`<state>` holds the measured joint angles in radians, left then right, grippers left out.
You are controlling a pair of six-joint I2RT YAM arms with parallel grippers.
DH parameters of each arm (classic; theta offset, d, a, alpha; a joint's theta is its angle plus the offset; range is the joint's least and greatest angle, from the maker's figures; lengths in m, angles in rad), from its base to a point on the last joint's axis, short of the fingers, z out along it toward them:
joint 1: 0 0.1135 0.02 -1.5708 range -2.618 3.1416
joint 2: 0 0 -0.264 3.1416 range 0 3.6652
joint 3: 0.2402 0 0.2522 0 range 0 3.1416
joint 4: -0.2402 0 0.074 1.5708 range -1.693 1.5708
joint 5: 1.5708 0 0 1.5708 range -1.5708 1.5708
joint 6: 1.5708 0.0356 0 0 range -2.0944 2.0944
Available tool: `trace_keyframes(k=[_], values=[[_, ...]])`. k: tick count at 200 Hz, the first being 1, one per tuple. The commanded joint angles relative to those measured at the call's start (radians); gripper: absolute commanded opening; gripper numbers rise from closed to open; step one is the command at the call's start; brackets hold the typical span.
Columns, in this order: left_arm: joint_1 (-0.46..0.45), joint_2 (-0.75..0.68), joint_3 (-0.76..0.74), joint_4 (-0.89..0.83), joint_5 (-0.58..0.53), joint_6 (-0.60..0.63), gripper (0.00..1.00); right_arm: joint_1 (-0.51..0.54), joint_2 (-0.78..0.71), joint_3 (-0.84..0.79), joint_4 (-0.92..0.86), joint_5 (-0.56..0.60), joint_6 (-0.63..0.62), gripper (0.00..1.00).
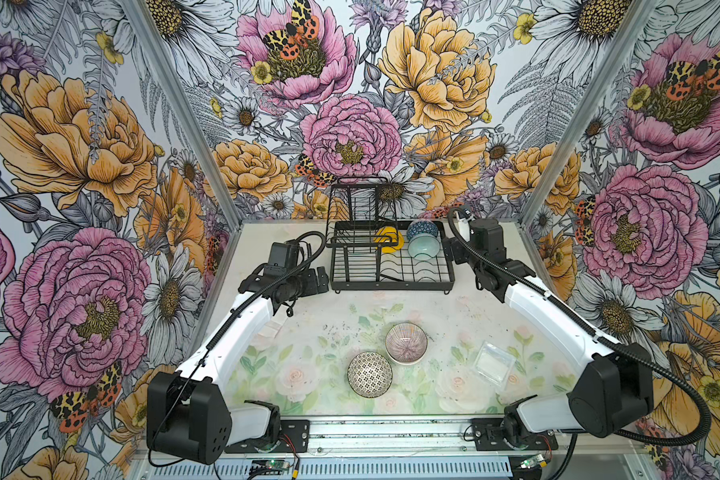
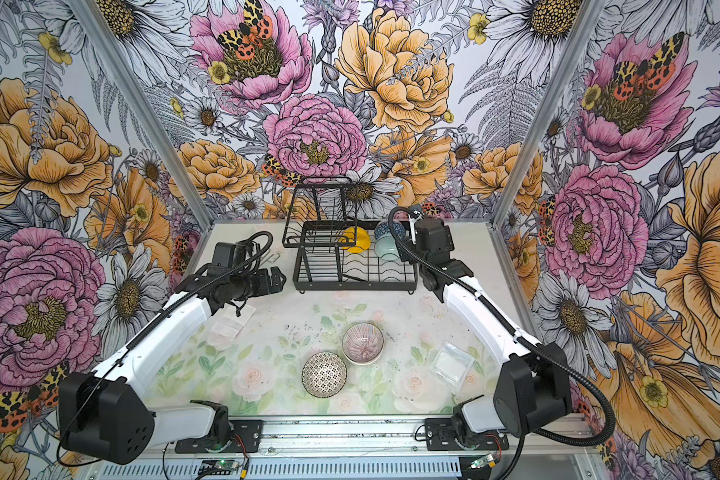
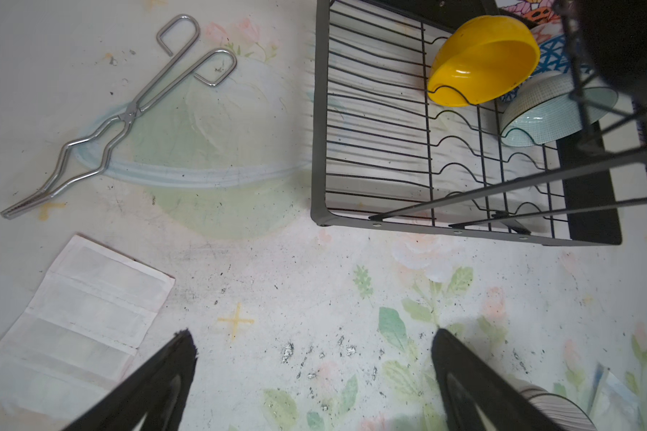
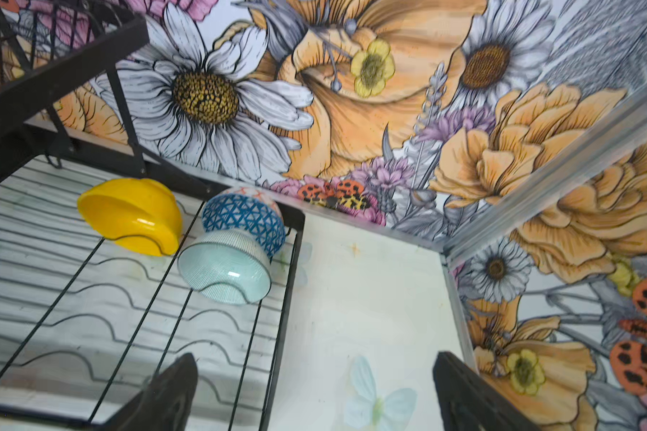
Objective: Load the bowls into the dish rack
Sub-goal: 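Reach the left gripper to the pink striped bowl while the right arm follows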
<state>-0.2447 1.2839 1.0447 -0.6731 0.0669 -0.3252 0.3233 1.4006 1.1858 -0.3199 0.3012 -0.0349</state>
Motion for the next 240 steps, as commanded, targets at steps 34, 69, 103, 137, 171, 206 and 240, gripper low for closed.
trace_keyframes(k=[34,69,103,137,171,206,240], values=[[-0.129,-0.007,0.020,-0.040,-0.036,-0.038,0.99,-0.023,-0.031,0.085,-0.398,-0.193,0.350,1.00],[-0.226,0.026,0.039,-0.049,-0.036,-0.046,0.99,-0.023,-0.071,0.037,-0.396,-0.258,0.419,0.99],[-0.295,0.067,0.057,-0.038,-0.013,-0.057,0.99,-0.022,-0.117,-0.001,-0.396,-0.255,0.429,0.99],[-0.379,0.155,0.095,-0.014,0.024,-0.044,0.99,-0.024,-0.091,-0.027,-0.397,-0.318,0.472,1.00],[-0.438,0.224,0.127,0.042,0.082,-0.061,0.96,-0.023,-0.065,-0.046,-0.395,-0.324,0.478,1.00],[-0.495,0.293,0.155,0.061,0.132,-0.059,0.76,-0.024,-0.053,-0.051,-0.395,-0.325,0.468,0.99],[-0.510,0.336,0.148,0.086,0.176,-0.039,0.53,-0.025,-0.030,-0.052,-0.393,-0.338,0.462,0.99]])
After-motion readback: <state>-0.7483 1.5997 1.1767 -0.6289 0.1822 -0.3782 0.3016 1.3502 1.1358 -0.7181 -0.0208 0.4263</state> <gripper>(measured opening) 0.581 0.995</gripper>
